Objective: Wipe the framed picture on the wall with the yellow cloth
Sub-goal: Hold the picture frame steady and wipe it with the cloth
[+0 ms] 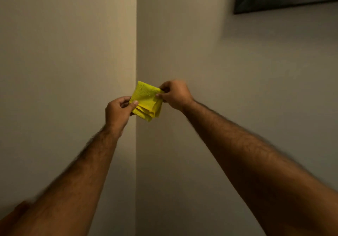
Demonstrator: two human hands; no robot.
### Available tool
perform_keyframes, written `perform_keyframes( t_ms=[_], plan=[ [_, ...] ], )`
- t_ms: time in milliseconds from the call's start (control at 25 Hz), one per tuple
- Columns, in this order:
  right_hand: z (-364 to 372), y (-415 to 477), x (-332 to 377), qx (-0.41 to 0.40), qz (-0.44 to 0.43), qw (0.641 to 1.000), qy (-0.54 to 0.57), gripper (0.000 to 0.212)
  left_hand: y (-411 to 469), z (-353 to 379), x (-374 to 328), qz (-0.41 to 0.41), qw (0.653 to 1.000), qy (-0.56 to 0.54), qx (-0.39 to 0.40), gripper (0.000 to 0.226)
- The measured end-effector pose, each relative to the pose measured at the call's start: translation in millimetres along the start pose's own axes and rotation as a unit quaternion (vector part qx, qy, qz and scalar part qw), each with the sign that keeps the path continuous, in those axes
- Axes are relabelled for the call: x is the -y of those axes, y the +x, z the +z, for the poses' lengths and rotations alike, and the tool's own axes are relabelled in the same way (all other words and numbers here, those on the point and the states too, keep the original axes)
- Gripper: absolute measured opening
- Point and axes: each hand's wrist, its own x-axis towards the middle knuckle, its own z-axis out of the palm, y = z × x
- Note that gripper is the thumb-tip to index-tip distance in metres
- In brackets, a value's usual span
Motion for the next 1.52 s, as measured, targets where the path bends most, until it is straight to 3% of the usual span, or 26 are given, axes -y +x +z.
perform_keyframes(
  t_ms=[280, 480, 720, 920, 1000, 1080, 1160, 1280, 1360, 1400, 1440, 1520],
  plan=[
    [-167, 0, 48, -0.139, -0.036, 0.989, -0.046, 0.036, 33, 101, -127, 0.08, 0.992, -0.079, 0.049, 0.033],
    [-281, -18, 93, -0.255, -0.09, 0.959, -0.087, 0.037, 51, 172, -244, 0.127, 0.974, -0.166, 0.091, 0.028],
    [-419, -58, 124, -0.449, -0.178, 0.845, -0.231, 0.037, 77, 221, -371, 0.146, 0.952, -0.256, 0.082, 0.016],
    [-515, -97, 92, -0.518, -0.121, 0.744, -0.406, 0.051, 95, 255, -414, 0.118, 0.946, -0.297, 0.047, 0.019],
    [-537, -108, 76, -0.514, -0.082, 0.731, -0.441, 0.06, 96, 270, -408, 0.126, 0.966, -0.226, -0.008, 0.023],
    [-547, -114, 60, -0.493, -0.038, 0.734, -0.466, 0.071, 91, 281, -399, 0.2, 0.969, -0.109, -0.095, 0.019],
    [-552, -114, 45, -0.467, -0.011, 0.742, -0.481, 0.082, 87, 291, -393, 0.31, 0.94, -0.007, -0.145, 0.013],
    [-551, -113, 25, -0.448, -0.001, 0.756, -0.477, 0.097, 81, 303, -392, 0.386, 0.898, 0.128, -0.168, 0.022],
    [-548, -110, 16, -0.458, -0.004, 0.751, -0.475, 0.104, 82, 311, -393, 0.492, 0.814, 0.232, -0.203, 0.029],
    [-547, -108, 14, -0.465, -0.005, 0.747, -0.474, 0.105, 84, 314, -393, 0.539, 0.78, 0.264, -0.178, 0.034],
    [-545, -107, 11, -0.471, -0.01, 0.743, -0.475, 0.106, 86, 315, -391, 0.558, 0.775, 0.269, -0.122, 0.04],
    [-543, -105, 3, -0.477, -0.023, 0.725, -0.497, 0.106, 89, 317, -382, 0.542, 0.808, 0.231, -0.011, 0.054]
  ],
)
